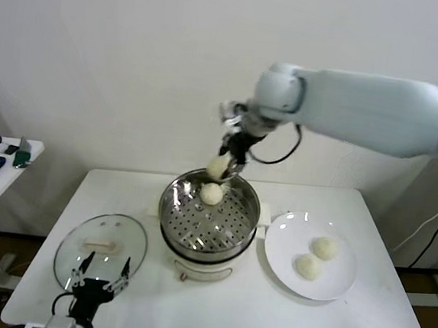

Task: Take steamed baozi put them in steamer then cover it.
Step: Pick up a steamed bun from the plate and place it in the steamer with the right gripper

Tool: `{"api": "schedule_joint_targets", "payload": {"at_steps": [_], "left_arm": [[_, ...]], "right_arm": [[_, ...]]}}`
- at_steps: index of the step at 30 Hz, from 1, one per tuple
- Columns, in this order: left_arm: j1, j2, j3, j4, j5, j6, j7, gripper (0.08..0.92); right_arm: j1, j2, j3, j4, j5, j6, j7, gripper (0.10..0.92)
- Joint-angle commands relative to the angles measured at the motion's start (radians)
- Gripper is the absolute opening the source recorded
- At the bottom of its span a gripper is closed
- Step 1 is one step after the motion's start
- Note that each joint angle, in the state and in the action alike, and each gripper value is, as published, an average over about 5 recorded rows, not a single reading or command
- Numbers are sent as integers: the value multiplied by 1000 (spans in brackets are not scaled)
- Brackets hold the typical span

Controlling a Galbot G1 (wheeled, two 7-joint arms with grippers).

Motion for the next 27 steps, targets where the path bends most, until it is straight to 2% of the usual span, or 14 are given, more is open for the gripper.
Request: {"api": "schedule_joint_targets", "payload": {"at_steps": [1, 11, 27], "left_arm": [[1, -2, 0, 0, 0, 1, 0, 823], [-3, 2, 1, 8, 0, 1, 1, 823], [-11, 0, 10, 12, 6, 6, 2, 823]], "right_arm": [[-156, 127, 13, -40, -50, -41, 60, 611], [-258, 153, 3, -138, -154, -47, 88, 611], [-283, 170, 27, -179, -123, -56, 107, 625]]}}
